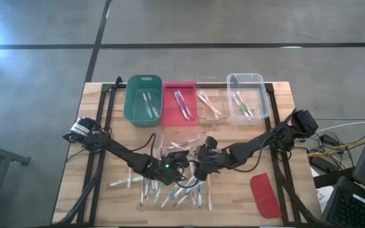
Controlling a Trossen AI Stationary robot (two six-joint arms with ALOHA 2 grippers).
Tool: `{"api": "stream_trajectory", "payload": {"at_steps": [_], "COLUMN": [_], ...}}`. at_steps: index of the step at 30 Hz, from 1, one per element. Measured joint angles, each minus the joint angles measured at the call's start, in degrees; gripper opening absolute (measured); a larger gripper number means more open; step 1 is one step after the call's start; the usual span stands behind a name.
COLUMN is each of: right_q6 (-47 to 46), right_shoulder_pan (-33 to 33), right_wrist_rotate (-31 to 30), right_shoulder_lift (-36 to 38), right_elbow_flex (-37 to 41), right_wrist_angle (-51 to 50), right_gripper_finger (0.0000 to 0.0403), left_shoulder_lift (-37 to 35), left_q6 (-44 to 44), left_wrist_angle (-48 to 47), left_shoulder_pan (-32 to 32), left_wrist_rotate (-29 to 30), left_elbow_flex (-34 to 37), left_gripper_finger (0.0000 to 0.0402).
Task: Pick & Place Toothbrushes
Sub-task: Put the green toothbrush into the white bin
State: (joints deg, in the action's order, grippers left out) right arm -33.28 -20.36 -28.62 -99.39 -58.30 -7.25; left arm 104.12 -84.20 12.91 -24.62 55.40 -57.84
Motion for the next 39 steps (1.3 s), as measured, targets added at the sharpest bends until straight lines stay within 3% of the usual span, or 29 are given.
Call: {"api": "stream_trajectory", "payload": {"at_steps": [17,23,30,35,39], "right_q6": [-0.15,-0.11,-0.81,-0.79,-1.1], "right_shoulder_pan": [0.02,0.0,0.07,0.1,0.7], "right_wrist_rotate": [0.0,0.06,0.12,-0.02,-2.06], "right_shoulder_lift": [0.0,0.0,-0.02,-0.02,0.66], "right_elbow_flex": [0.39,0.43,0.45,0.45,0.45], "right_wrist_angle": [-0.1,-0.41,-0.96,-1.57,-5.58], "right_gripper_finger": [0.0047,0.0051,0.006,0.0045,0.0056], "left_shoulder_lift": [0.0,0.0,0.0,0.0,0.0], "left_q6": [-0.07,0.79,5.55,6.62,9.46], "left_wrist_angle": [0.52,0.65,2.31,3.29,3.16], "left_shoulder_pan": [0.02,0.04,0.02,0.02,0.02], "left_wrist_rotate": [0.01,-1.3,-7.71,-8.05,-8.44], "left_elbow_flex": [0.0,0.0,0.0,0.0,0.0], "left_gripper_finger": [0.0037,0.0048,0.0058,0.007,0.0072]}}
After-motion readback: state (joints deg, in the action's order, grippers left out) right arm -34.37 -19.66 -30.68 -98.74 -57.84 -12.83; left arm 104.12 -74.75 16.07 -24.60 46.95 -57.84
